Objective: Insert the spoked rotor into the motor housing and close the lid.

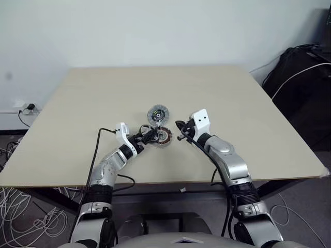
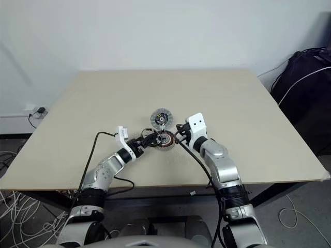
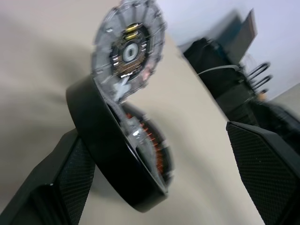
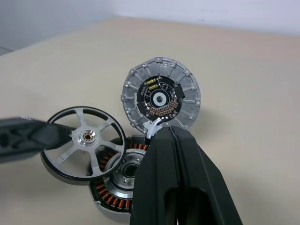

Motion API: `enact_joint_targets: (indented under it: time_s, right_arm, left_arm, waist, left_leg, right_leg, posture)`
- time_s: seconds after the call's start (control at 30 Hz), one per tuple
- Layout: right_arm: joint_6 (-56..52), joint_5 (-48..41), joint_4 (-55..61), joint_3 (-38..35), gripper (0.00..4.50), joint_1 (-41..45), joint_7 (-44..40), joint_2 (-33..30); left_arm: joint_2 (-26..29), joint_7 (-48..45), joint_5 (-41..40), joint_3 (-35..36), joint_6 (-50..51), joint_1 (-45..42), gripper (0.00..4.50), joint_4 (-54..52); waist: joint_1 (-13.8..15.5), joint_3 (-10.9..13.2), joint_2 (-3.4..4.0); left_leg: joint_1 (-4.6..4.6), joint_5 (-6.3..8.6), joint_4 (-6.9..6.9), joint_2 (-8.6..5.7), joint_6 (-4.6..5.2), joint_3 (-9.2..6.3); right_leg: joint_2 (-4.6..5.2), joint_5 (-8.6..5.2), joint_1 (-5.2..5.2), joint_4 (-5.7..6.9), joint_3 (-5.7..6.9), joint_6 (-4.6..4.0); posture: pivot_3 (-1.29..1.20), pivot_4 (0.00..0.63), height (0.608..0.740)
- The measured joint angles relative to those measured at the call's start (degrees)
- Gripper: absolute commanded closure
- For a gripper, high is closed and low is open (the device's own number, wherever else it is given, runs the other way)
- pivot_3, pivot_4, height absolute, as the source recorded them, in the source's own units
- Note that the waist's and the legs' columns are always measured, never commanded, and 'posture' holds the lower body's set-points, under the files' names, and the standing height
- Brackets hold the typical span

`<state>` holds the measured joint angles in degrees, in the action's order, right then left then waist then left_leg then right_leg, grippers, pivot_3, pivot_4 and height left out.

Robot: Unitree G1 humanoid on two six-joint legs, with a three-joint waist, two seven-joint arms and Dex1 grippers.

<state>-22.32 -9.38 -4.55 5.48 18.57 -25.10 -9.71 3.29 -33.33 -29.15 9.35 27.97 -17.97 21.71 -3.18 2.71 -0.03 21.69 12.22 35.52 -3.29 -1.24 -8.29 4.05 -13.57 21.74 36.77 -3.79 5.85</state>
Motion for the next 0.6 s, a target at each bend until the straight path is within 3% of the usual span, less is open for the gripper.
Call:
enact_joint_targets:
  time_s: [0.23, 0.6]
  right_arm:
    - [0.5, 0.0, 0.0, 0.0, 4.50, 0.1, 0.0, 0.1]
    - [0.5, 0.0, -0.1, -0.1, 4.50, 0.1, 0.0, 0.1]
  left_arm:
    - [1.0, 0.4, 3.6, -3.3, -0.3, 0.1, 0.02, 0.0]
    - [4.1, 1.6, 15.9, -11.9, -8.4, -0.5, 0.02, 1.4]
  waist:
    - [0.1, 0.0, 0.00]
    - [0.4, 0.0, 0.01]
  left_leg:
    - [0.00, 0.00, -0.01, 0.00, 0.00, 0.00]
    - [0.00, 0.00, -0.01, 0.00, 0.00, 0.01]
  right_leg:
    - [0.00, 0.01, 0.01, 0.00, 0.00, 0.01]
    - [0.00, 0.01, 0.02, 0.02, 0.00, 0.01]
  posture:
    - [0.00, 0.000, 0.740]
    - [0.00, 0.000, 0.740]
